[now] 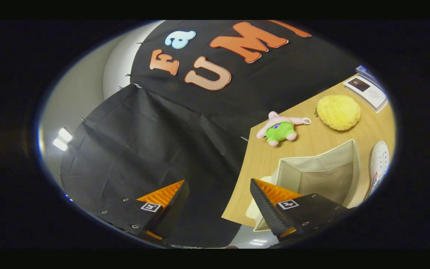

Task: Open the storage box then place both shoes into the box .Put the left shoe in first, then the right shoe, with the right side of both shoes facing outward in a uniform manner.

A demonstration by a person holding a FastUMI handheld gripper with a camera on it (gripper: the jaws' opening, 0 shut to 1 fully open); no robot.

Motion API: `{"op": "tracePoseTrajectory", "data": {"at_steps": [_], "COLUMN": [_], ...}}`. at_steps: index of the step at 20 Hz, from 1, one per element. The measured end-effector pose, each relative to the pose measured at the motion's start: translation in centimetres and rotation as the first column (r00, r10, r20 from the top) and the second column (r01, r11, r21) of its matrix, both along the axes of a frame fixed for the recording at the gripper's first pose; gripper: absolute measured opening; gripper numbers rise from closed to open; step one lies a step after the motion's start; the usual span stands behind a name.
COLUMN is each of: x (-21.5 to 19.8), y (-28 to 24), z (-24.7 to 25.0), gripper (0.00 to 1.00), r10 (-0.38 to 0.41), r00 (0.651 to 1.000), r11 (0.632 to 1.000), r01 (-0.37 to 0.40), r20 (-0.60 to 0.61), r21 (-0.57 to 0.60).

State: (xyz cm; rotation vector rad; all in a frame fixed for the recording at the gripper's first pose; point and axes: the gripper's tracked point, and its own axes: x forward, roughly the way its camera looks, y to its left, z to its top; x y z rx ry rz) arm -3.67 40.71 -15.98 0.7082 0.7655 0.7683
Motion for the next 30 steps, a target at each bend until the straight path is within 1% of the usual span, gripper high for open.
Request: {"op": "tracePoseTrajectory", "data": {"at_steps": [5,9,11,13,18,22,25,28,30], "x": [2.4,4.0,5.2,5.9,6.0,5.3,4.5,4.0,3.6], "y": [-6.3,-12.1,-15.0,-18.2,-25.2,-29.4,-31.2,-32.6,-33.1], "z": [-0.4,-0.6,-1.4,-2.1,-4.7,-8.0,-10.8,-14.0,-16.3], "gripper": [0.98,0.98,0.98,0.98,0.97,0.98,0.98,0.98,0.99], "r10": [-0.118,-0.21,-0.253,-0.301,-0.388,-0.41,-0.407,-0.403,-0.393], "r00": [0.991,0.972,0.959,0.941,0.899,0.881,0.885,0.888,0.895], "r11": [0.989,0.965,0.945,0.916,0.841,0.776,0.746,0.705,0.689], "r01": [0.123,0.223,0.274,0.331,0.436,0.472,0.465,0.456,0.439], "r20": [0.063,0.104,0.128,0.158,0.204,0.235,0.225,0.223,0.211], "r21": [-0.08,-0.138,-0.18,-0.226,-0.32,-0.418,-0.477,-0.542,-0.576]}}
